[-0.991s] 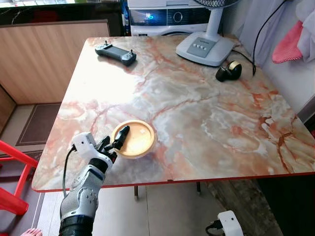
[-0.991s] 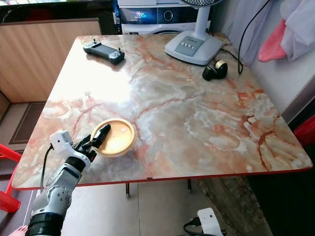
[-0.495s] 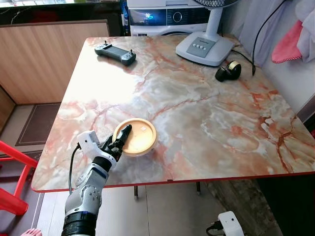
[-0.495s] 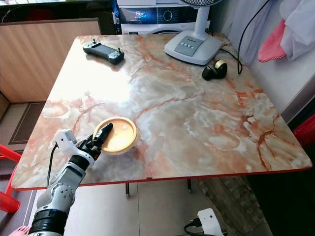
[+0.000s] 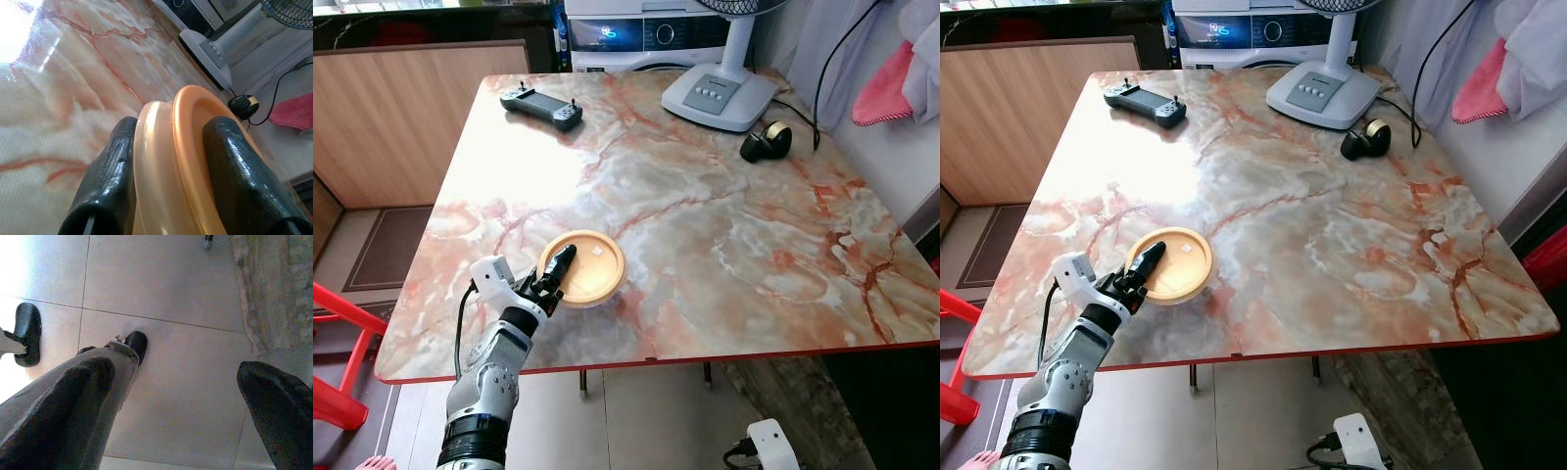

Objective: Restocking fridge

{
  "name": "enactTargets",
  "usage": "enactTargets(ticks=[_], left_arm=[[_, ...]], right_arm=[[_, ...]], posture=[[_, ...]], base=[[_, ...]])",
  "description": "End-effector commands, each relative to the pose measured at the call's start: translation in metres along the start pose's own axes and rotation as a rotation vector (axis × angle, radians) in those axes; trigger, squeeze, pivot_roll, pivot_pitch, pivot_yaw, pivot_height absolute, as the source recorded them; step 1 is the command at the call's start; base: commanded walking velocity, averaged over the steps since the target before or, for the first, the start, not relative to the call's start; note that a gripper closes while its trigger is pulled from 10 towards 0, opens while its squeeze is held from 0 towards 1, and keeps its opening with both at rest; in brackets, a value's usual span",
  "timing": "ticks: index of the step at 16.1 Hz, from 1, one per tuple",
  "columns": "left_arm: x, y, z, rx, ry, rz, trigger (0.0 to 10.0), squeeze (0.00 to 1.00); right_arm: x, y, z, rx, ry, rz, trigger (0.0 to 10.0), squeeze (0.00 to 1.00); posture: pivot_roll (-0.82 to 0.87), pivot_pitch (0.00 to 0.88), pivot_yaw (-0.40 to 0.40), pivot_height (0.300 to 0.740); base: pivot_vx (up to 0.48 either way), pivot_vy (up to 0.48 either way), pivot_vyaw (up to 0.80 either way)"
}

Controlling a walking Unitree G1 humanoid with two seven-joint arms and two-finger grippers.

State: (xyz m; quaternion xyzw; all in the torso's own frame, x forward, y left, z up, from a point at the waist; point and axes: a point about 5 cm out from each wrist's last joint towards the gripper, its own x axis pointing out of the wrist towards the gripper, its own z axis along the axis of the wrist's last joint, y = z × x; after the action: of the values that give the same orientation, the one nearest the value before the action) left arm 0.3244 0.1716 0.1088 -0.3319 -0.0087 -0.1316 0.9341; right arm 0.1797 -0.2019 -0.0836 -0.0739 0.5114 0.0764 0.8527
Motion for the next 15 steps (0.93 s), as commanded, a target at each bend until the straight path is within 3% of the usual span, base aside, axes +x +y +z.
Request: enactTargets(ticks=[1, 5, 11, 13, 14, 15], left_arm=[[-0.004, 0.008, -0.008, 0.006, 0.048, 0.033, 0.0, 0.00], [-0.002, 0.008, 0.008, 0.021, -0.015, 0.052, 0.0, 0.00], [-0.003, -0.008, 0.037, -0.043, -0.152, 0.029, 0.0, 0.00], [-0.002, -0.013, 0.045, 0.013, -0.163, 0.031, 0.0, 0.00], [0.000, -0.014, 0.045, 0.062, -0.158, 0.044, 10.0, 0.00], [0.001, -0.019, 0.045, 0.134, -0.159, 0.055, 10.0, 0.00]], right_arm=[[-0.001, -0.002, -0.004, -0.005, 0.020, -0.007, 10.0, 0.00], [0.000, -0.001, 0.002, 0.001, 0.007, -0.011, 10.0, 0.00], [0.002, -0.001, 0.018, 0.014, -0.030, -0.026, 10.0, 0.00], [0.002, -0.001, 0.023, 0.032, -0.045, -0.037, 10.0, 0.00], [0.002, 0.000, 0.026, 0.051, -0.055, -0.046, 10.0, 0.00], [0.002, 0.000, 0.030, 0.088, -0.073, -0.058, 10.0, 0.00]], posture=[[-0.06, 0.123, -0.047, 0.740], [-0.06, 0.104, -0.039, 0.740], [-0.05, 0.054, -0.020, 0.740], [-0.06, 0.040, -0.004, 0.740], [-0.06, 0.030, 0.008, 0.740], [-0.06, 0.012, 0.020, 0.740]], base=[[0.000, 0.000, 0.00], [0.000, 0.000, 0.00], [0.000, 0.000, 0.00], [0.000, 0.000, 0.00], [0.000, 0.000, 0.00], [0.000, 0.000, 0.00]])
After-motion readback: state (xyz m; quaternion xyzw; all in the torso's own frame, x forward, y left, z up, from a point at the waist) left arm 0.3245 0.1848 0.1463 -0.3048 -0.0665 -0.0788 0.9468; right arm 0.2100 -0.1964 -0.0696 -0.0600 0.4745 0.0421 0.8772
